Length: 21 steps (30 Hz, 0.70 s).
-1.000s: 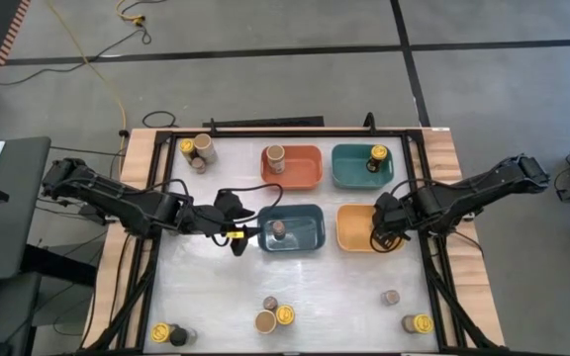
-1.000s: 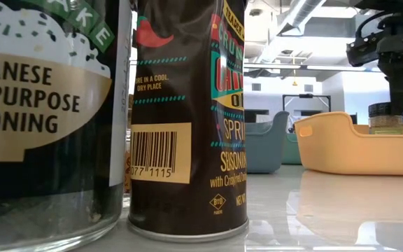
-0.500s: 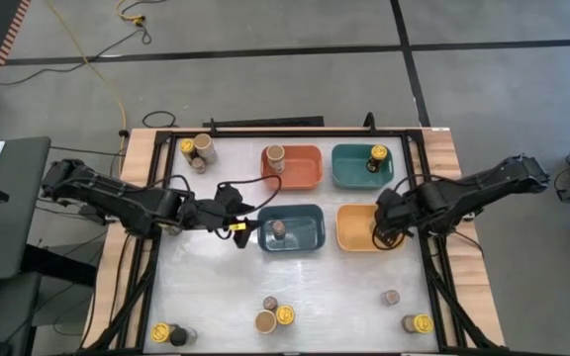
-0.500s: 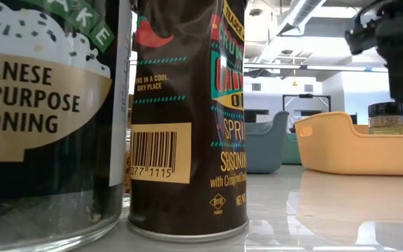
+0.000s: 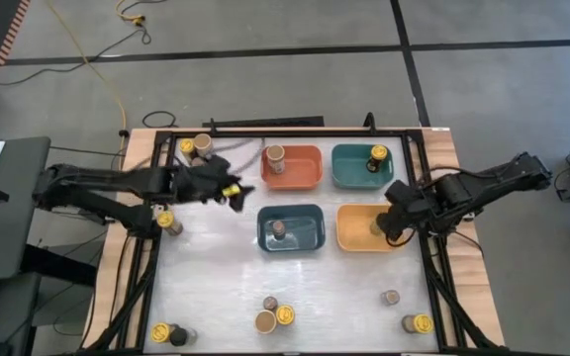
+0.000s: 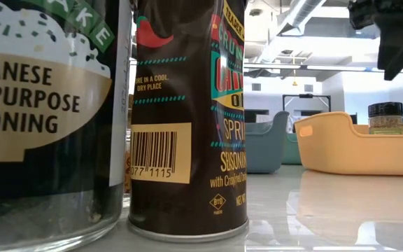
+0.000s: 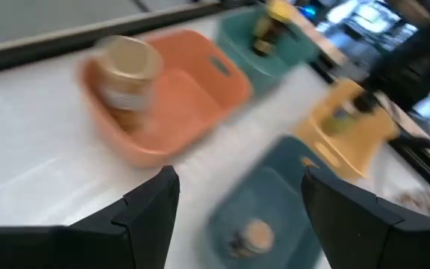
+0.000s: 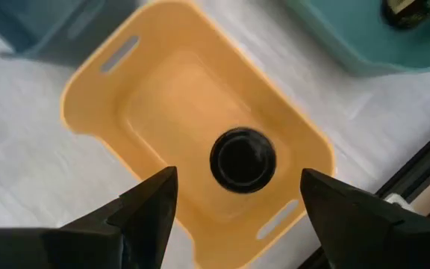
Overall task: Sort spices by type
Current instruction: Put the gold spice bottle into the orange bin
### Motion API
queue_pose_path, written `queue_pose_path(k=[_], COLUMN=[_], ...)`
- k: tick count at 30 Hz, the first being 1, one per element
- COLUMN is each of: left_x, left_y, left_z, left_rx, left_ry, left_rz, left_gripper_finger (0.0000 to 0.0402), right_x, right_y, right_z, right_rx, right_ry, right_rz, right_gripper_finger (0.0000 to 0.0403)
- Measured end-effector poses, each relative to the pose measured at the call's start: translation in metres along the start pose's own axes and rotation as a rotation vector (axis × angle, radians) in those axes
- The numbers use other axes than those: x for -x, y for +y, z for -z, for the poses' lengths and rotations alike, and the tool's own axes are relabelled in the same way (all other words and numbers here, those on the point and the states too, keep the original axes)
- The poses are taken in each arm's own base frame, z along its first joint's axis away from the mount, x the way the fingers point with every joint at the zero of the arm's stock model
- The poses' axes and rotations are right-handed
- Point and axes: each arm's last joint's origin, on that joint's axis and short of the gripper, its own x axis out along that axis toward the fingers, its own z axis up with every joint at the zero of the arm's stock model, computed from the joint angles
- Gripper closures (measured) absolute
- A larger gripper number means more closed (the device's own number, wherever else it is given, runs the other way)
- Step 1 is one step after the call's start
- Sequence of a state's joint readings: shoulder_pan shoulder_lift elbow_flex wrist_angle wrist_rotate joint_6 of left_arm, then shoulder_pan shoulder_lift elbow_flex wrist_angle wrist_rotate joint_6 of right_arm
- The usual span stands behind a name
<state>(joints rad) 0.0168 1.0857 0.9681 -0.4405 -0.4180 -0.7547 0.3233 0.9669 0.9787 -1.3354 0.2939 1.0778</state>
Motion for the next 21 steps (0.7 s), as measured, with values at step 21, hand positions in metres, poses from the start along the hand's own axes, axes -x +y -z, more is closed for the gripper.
queue_pose_path(k=[21], left_x=[0.035], left_y=[0.122], left_z=[-0.121], left_rx=[-0.132], left_ry=[0.241], left_rz=[-0.313], left_gripper_finger=[0.0132], right_x=[0.007], right_y=[-0.01], right_z=[-0.003], right_rx=[-0.164], right_ry=[-0.114], right_rz=[-0.002], right_gripper_finger=[0.0092])
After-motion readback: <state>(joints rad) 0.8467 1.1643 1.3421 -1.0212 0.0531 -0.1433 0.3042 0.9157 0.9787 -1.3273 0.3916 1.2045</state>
